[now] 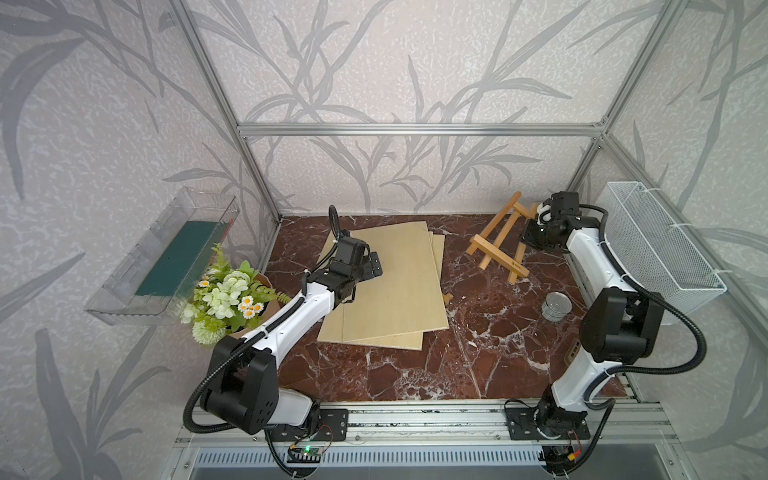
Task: Assemble the easel
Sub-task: Pick up the easel at the center of the board, then unfold the easel.
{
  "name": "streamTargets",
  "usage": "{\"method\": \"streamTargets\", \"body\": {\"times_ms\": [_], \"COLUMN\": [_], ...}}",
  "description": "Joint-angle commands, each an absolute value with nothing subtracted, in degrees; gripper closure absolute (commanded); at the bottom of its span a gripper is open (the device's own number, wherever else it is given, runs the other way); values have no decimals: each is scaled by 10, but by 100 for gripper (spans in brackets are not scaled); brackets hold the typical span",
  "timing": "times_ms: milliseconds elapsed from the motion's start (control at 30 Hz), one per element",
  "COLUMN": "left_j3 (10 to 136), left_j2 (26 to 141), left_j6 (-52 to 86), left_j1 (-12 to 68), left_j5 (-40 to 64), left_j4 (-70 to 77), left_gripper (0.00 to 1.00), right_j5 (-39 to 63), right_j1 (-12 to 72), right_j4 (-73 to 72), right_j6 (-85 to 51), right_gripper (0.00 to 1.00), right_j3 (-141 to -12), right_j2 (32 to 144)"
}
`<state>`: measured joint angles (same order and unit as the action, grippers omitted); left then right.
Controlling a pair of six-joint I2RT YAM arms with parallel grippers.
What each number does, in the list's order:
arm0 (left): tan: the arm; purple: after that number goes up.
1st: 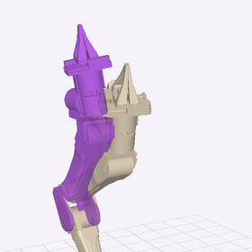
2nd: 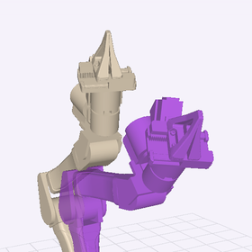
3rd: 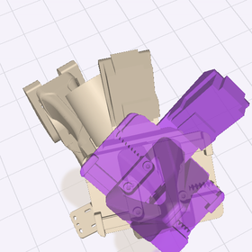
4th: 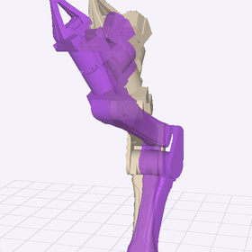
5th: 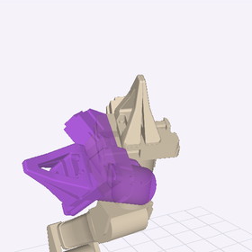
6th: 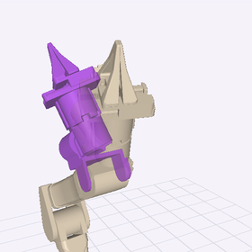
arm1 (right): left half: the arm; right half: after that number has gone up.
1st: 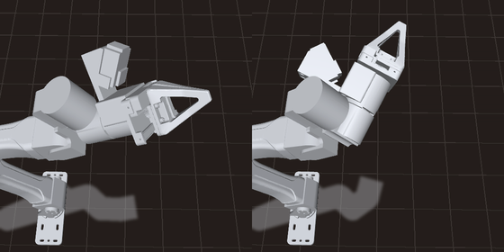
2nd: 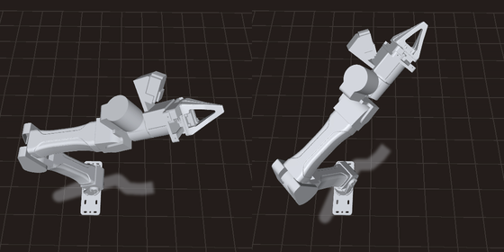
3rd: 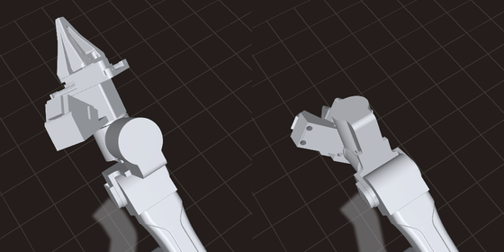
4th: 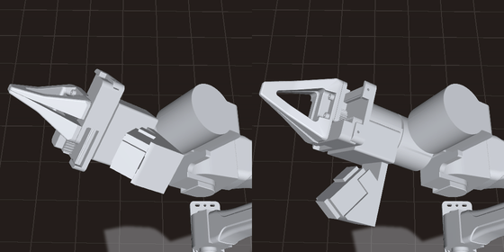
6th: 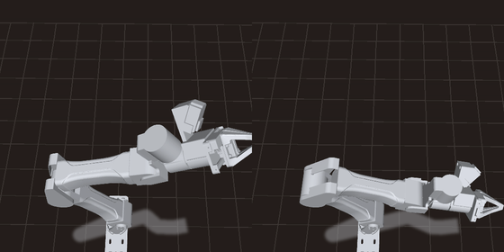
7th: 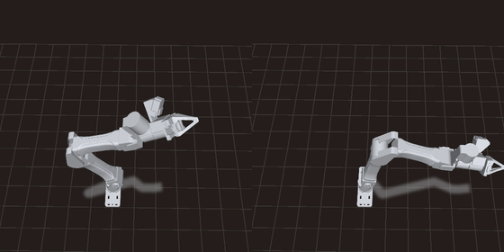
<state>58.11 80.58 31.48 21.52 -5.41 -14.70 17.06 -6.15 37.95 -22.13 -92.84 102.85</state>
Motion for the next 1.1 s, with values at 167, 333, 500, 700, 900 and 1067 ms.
{"method": "streamTargets", "body": {"times_ms": [167, 333, 500, 700, 900, 1067], "left_j3": [620, 679, 709, 732, 746, 787], "left_j2": [837, 898, 920, 937, 947, 971], "left_j6": [271, 240, 221, 212, 216, 214], "left_j1": [286, 329, 353, 362, 364, 360], "left_j5": [189, 252, 313, 314, 290, 211], "left_j4": [-61, -50, -21, -36, -48, -86], "left_gripper": [1, 1, 1, 1, 6, 18], "right_j5": [323, 350, 393, 430, 451, 490], "right_j1": [-47, -10, 24, 41, 46, 45], "right_j4": [345, 343, 338, 366, 364, 367], "right_j6": [-300, -300, -286, -248, -245, -238], "right_gripper": [97, 97, 97, 97, 96, 96], "right_j3": [-960, -905, -859, -844, -829, -812], "right_j2": [1001, 941, 899, 867, 840, 819]}}
